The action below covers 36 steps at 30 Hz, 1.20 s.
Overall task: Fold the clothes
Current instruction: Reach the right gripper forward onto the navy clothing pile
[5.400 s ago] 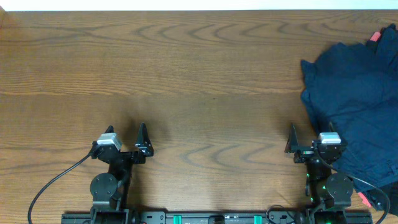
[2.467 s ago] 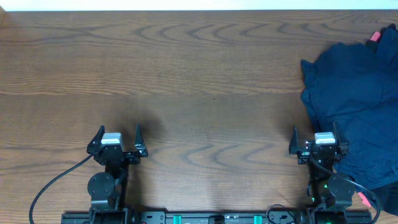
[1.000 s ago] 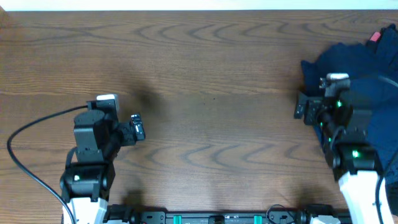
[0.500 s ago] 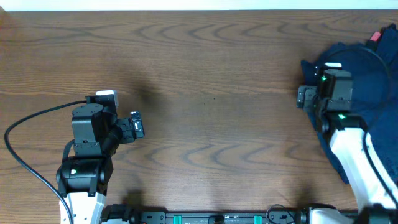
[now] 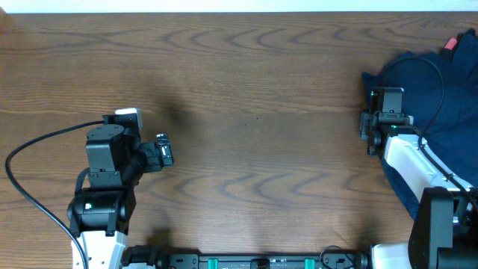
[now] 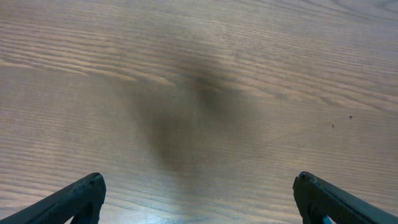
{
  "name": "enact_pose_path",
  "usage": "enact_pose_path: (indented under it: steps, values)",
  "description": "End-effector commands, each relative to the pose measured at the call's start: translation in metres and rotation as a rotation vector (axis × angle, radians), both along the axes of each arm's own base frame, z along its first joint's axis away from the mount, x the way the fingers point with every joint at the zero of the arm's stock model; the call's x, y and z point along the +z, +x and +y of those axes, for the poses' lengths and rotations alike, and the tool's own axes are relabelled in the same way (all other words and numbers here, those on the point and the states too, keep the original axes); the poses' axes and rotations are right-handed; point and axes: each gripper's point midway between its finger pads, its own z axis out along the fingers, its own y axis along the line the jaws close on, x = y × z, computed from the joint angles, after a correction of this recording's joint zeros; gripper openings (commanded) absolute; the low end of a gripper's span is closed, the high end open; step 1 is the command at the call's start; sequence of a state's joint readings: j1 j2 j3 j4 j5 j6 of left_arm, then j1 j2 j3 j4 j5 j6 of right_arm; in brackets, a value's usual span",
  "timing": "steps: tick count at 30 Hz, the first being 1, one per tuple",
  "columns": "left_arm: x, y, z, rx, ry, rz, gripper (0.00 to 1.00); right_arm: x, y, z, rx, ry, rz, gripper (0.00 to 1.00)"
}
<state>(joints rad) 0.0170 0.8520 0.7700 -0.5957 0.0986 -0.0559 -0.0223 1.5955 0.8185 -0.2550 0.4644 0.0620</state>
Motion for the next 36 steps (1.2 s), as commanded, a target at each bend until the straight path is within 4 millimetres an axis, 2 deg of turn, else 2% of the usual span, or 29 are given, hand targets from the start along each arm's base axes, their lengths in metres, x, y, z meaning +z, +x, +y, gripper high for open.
enact_pose_path:
  steps: [1, 10, 11, 14, 17, 21, 29, 36]
  values:
    - [0.008, 0.002, 0.0, 0.006, -0.011, -0.018, 0.98, 0.008, 0.001, -0.017, -0.091, -0.056, -0.033, 0.7]
    - [0.008, 0.002, 0.0, 0.007, -0.011, -0.018, 0.98, 0.006, 0.0, -0.016, -0.09, -0.047, -0.025, 0.53]
    - [0.008, 0.002, 0.0, 0.006, -0.011, -0.018, 0.98, 0.004, 0.0, -0.013, -0.08, -0.033, -0.02, 0.54]
    - [0.008, 0.002, 0.0, 0.006, -0.011, -0.018, 0.98, -0.005, 0.001, 0.002, -0.029, 0.053, -0.001, 0.65]
    - [0.009, 0.002, 0.0, 0.007, -0.011, -0.018, 0.98, -0.011, -0.002, 0.011, -0.004, 0.102, 0.017, 0.68]
    - [0.009, 0.002, 0.0, 0.007, -0.011, -0.018, 0.98, -0.015, -0.006, 0.011, -0.006, 0.101, 0.026, 0.68]
    - [0.008, 0.002, 0.0, 0.007, -0.011, -0.018, 0.98, -0.012, -0.005, -0.006, -0.078, 0.024, -0.002, 0.67]
    - [0.009, 0.002, 0.0, 0.006, -0.011, -0.018, 0.98, -0.031, -0.008, -0.008, -0.085, 0.026, 0.046, 0.66]
